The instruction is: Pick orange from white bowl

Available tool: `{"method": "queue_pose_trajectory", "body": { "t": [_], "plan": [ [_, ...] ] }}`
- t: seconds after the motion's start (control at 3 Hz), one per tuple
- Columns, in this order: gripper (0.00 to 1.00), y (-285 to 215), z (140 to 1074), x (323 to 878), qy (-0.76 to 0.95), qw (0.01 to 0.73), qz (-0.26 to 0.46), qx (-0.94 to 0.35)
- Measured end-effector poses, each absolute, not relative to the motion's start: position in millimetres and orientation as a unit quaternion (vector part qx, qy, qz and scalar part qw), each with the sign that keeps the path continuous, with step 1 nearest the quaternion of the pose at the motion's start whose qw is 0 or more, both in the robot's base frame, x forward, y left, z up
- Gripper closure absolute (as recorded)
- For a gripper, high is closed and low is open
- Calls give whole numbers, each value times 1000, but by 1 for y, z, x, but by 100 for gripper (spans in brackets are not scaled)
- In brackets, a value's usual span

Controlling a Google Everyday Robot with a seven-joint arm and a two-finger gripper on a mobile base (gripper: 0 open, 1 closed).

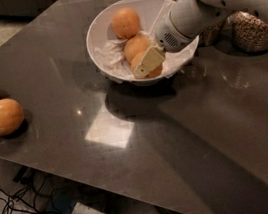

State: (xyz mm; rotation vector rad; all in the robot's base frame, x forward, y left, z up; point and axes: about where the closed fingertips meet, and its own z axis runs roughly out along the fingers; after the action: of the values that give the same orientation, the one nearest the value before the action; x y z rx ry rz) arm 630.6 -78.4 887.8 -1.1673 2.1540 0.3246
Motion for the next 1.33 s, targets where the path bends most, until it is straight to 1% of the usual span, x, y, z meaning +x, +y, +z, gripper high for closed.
{"method": "queue_pose_trajectory", "body": {
  "t": [0.67, 1.0, 1.33],
  "plan": [
    [26, -70, 865, 632, 829, 300, 129, -455],
    [45, -70, 865, 632, 829, 300, 129, -455],
    [68, -70, 865, 632, 829, 300, 129, -455]
  ]
}}
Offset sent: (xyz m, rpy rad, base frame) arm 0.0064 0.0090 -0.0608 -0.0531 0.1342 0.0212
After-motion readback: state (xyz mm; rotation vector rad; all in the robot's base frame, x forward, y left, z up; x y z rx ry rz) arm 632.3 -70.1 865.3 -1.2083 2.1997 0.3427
